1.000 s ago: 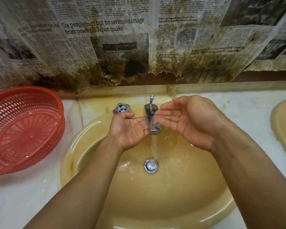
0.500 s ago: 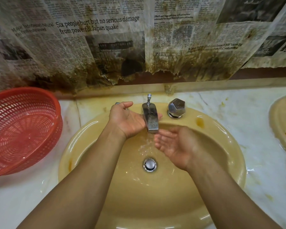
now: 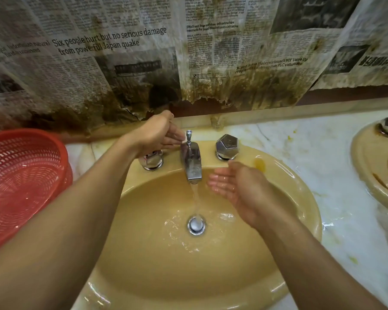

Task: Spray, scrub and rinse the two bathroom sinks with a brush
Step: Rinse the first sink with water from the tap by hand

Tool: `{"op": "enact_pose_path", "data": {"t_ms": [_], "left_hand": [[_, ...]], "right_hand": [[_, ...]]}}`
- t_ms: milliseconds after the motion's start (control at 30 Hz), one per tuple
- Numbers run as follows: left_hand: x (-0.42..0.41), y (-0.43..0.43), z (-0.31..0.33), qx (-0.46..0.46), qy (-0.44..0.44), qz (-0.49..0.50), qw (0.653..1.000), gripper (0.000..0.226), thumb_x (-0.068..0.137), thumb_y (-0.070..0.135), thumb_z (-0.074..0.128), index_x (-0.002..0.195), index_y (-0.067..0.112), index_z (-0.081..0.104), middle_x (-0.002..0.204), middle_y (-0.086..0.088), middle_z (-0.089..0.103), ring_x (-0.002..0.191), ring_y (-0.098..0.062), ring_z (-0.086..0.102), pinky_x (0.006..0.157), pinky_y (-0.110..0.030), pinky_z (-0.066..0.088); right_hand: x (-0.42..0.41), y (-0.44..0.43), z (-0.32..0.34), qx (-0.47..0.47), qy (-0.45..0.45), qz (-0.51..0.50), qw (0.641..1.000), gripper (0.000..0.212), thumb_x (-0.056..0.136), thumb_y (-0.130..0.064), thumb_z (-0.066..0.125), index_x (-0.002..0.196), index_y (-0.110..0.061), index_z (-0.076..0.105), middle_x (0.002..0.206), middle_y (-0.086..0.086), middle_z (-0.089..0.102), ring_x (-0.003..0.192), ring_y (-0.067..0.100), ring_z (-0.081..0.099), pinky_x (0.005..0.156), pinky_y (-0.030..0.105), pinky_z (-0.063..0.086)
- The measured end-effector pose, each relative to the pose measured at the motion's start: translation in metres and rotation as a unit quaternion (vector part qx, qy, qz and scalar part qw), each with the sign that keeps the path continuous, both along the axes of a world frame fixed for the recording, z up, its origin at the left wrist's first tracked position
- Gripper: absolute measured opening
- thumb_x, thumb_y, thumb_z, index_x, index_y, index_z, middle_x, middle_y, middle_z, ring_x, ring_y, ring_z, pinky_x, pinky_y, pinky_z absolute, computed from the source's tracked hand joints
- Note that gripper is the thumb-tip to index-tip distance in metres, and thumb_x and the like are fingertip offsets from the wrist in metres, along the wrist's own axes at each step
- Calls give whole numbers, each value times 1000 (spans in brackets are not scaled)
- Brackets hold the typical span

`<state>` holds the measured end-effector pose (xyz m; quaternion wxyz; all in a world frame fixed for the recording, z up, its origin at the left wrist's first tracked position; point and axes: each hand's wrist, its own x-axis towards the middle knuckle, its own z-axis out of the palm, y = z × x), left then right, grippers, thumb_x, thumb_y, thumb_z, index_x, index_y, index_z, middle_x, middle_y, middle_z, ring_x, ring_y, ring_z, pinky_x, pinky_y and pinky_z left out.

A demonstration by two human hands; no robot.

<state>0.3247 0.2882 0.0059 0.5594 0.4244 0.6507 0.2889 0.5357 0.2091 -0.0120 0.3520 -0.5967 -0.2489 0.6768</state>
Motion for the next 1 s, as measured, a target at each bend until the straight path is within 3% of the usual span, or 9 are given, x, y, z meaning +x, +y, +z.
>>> {"op": "enact_pose_path", "data": {"t_ms": [133, 267, 367, 533, 633, 733, 800, 933, 1000], "left_hand": [[-2, 40, 4, -90, 20, -104, 990, 67, 106, 35, 19, 114, -9, 68, 115, -22, 74, 113, -30, 70, 97, -34, 53], [20, 56, -3, -122, -24, -203, 971, 73, 104, 28, 10, 119, -16, 66, 119, -24, 72, 121, -29, 65, 115, -36, 43], [21, 60, -13, -107, -24, -217, 970, 74, 105, 27, 8, 119, -17, 66, 119, -25, 72, 125, -33, 63, 115, -34, 42], [5, 56, -24, -54, -16, -194, 979, 70, 107, 25, 10, 118, -13, 68, 117, -18, 74, 124, -30, 64, 111, -30, 45], [18, 57, -20, -32, 43, -215, 975, 71, 108, 23, 10, 112, -12, 72, 112, -18, 76, 122, -30, 64, 103, -25, 48], [6, 53, -17, -65, 36, -210, 975, 66, 109, 27, 14, 119, -6, 70, 118, -12, 75, 120, -23, 66, 105, -29, 48], [-13, 46, -15, -78, 30, -178, 980, 61, 109, 30, 18, 123, -1, 69, 117, -7, 76, 118, -18, 68, 106, -35, 49], [-49, 22, -13, -83, 21, -141, 986, 70, 111, 30, 12, 118, -6, 71, 117, -11, 76, 114, -16, 71, 102, -28, 47], [-56, 7, -24, -68, -19, -89, 994, 71, 111, 33, 12, 116, -7, 71, 116, -14, 76, 112, -19, 71, 93, -27, 49]], "right_hand": [[-17, -16, -35, -63, 38, 13, 997, 52, 111, -37, 36, 106, 7, 64, 109, 27, 71, 99, 35, 72, 87, 37, 59], [-32, -23, -45, -100, 131, -23, 986, 54, 112, -35, 36, 105, 12, 62, 107, 35, 70, 99, 44, 72, 93, 47, 58], [-26, -19, -44, -128, 167, -55, 976, 51, 112, -30, 36, 105, 14, 63, 102, 35, 71, 91, 44, 73, 81, 44, 61], [-15, -15, -40, -176, 194, -71, 962, 46, 109, -20, 36, 116, 18, 61, 105, 36, 70, 95, 44, 73, 73, 41, 64], [-18, -2, -27, -135, 166, -73, 974, 40, 108, -15, 36, 122, 15, 58, 110, 31, 71, 87, 40, 71, 68, 38, 60], [-8, 28, -5, -23, 139, -125, 982, 40, 110, -18, 37, 119, 12, 61, 115, 26, 70, 102, 35, 71, 90, 39, 60], [2, 38, 5, 5, 141, -126, 982, 40, 110, -20, 38, 121, 10, 62, 119, 26, 68, 112, 34, 68, 104, 42, 54], [-2, 10, -7, -84, 101, -71, 989, 39, 110, -22, 37, 111, 8, 61, 106, 24, 66, 106, 36, 66, 103, 45, 53], [-15, -9, -22, -162, 165, -72, 970, 43, 110, -25, 36, 111, 11, 60, 103, 26, 66, 101, 40, 66, 93, 48, 57]]}}
